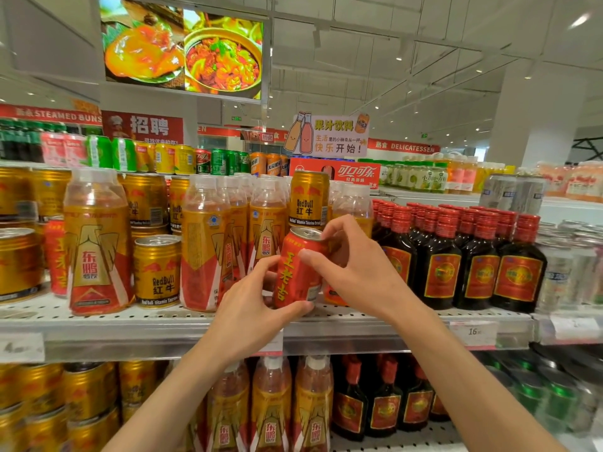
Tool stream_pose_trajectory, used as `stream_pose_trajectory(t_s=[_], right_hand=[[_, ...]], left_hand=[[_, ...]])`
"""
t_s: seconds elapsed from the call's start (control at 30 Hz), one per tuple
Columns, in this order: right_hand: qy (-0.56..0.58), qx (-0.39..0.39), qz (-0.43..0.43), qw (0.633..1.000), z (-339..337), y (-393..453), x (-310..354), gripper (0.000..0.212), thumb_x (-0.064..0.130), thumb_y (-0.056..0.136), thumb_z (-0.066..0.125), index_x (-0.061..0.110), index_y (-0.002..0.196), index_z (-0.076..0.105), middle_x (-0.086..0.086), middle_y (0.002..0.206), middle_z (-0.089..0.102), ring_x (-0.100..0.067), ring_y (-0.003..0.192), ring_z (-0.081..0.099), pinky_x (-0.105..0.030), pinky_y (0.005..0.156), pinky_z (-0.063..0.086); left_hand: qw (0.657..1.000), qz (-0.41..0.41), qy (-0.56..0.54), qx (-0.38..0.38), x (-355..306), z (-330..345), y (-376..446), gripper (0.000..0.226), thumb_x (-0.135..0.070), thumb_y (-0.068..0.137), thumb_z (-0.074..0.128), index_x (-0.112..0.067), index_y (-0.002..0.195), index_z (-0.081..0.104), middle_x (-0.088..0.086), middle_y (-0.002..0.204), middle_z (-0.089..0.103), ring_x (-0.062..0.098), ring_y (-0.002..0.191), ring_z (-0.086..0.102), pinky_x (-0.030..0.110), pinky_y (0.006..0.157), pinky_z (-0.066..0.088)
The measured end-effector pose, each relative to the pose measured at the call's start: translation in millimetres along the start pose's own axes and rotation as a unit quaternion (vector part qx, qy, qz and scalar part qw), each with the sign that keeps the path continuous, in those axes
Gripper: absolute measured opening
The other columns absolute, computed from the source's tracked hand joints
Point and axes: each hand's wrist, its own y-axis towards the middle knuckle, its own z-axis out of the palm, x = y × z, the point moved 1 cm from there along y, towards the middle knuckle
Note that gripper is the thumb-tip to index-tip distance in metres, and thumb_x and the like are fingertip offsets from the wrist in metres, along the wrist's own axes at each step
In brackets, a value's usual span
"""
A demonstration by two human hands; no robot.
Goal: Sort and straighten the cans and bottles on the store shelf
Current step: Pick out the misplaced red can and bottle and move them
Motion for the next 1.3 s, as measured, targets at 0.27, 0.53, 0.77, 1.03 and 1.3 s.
stream_pose_trajectory(t_s=[0.27,0.53,0.77,1.03,1.3], right_hand=[[0.159,-0.042,0.085,0.983,-15,-33,-25,0.037,0.050,0.084,0.072,0.018,0.093,0.055,-0.008,0.089,0.073,-0.019,0.079,0.072,-0.027,0.062,0.059],[0.221,0.003,0.103,0.970,1,-57,-31,0.043,0.053,0.080,0.069,0.014,0.091,0.057,-0.006,0.088,0.073,-0.023,0.080,0.072,-0.040,0.072,0.063],[0.260,0.046,0.125,0.956,40,-75,-10,0.043,0.049,0.078,0.072,0.011,0.091,0.058,-0.004,0.083,0.075,-0.019,0.074,0.073,-0.032,0.066,0.059],[0.243,0.062,0.160,0.955,122,-97,60,0.041,0.053,0.075,0.074,0.017,0.087,0.060,0.004,0.085,0.074,-0.013,0.073,0.072,-0.028,0.065,0.056],[0.270,0.070,0.152,0.948,232,-92,158,0.040,0.046,0.075,0.076,0.011,0.087,0.061,0.006,0.077,0.068,-0.011,0.069,0.065,-0.024,0.060,0.054]], left_hand=[[0.993,0.004,-0.114,-0.027,5,-4,-18,0.070,-0.045,0.068,0.088,-0.051,0.128,0.053,-0.023,0.112,0.064,0.007,0.108,0.066,0.037,0.094,0.056],[0.995,-0.004,-0.078,-0.059,4,-14,-52,0.057,-0.044,0.071,0.087,-0.046,0.121,0.061,-0.022,0.119,0.066,0.003,0.114,0.062,0.040,0.098,0.053],[0.996,-0.032,-0.074,-0.045,24,-48,-86,0.056,-0.050,0.068,0.088,-0.047,0.119,0.064,-0.020,0.118,0.068,0.008,0.111,0.065,0.043,0.096,0.054],[0.994,-0.047,-0.094,-0.021,85,-133,-138,0.056,-0.042,0.067,0.088,-0.045,0.118,0.065,-0.020,0.115,0.069,0.006,0.106,0.068,0.033,0.089,0.058],[0.988,-0.089,-0.121,-0.040,159,-245,-189,0.056,-0.039,0.064,0.089,-0.044,0.115,0.067,-0.015,0.114,0.070,0.013,0.100,0.069,0.026,0.080,0.059]])
